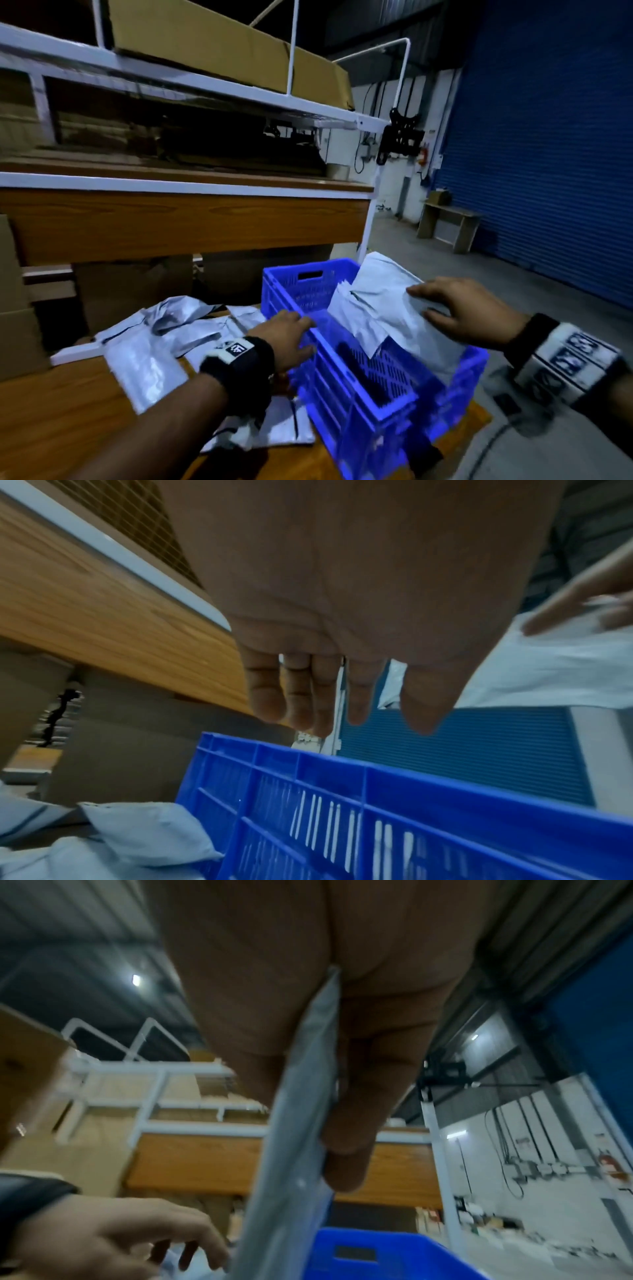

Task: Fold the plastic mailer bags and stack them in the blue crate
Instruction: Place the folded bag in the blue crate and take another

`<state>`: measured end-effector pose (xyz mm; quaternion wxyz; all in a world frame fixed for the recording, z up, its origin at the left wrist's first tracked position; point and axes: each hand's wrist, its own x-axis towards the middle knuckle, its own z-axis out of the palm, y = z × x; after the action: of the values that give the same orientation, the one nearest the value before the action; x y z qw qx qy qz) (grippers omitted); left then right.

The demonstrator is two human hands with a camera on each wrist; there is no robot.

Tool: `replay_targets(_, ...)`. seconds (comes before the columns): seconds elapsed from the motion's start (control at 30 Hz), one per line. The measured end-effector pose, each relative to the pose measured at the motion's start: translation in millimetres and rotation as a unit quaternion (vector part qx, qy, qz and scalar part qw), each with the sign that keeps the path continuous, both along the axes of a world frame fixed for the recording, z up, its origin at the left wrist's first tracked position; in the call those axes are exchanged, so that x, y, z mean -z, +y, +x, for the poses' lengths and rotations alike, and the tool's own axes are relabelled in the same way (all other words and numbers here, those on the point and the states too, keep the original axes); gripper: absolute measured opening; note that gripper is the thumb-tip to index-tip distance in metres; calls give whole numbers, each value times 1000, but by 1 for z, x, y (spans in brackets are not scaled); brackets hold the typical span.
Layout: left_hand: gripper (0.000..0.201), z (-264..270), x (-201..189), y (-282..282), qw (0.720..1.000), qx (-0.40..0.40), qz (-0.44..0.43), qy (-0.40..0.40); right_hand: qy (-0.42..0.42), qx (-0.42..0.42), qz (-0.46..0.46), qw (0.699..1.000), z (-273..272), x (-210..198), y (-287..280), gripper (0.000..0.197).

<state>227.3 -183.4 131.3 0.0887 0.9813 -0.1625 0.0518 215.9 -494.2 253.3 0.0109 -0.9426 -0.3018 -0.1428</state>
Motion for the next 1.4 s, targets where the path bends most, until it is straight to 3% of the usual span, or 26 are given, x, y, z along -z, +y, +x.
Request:
replay_targets(0.1,58,45,15,-20,1000,-11,23,-8,54,11,-66,996,77,-1,11,48)
replay_targets(0.2,81,68,33,-28,998,-9,54,-25,108,9,-134,985,146,18,32,48)
replay_targets(0.33,49,71,56,-28,987,-20,52,-149,180,5,-174,968,217,52,60,61)
replay_targets(0.5,41,68,65,-29,975,-29,38,-215,246,54,-196,948,269,106,76,68)
replay_targets(0.7,39,63,60,-33,973,-43,61,-220,240,91,-315,914,294,159,66,76)
replay_targets(0.9,38,61,58,-33,979,-50,49,-193,107,28,-376,920,288,155,82,70)
replay_targets(1.0,38,58,58,-34,980,-58,44,-184,82,-59,-442,891,282,167,93,70)
replay_targets(1.1,40,57,58,-35,981,-70,47,-176,99,-49,-518,848,288,184,89,56)
replay_targets(1.27,42,56,58,-36,983,-76,37,-162,89,-19,-560,824,306,194,74,83)
replay_targets(1.4,43,54,56,-38,986,-76,25,-147,77,-18,-559,825,309,199,80,87)
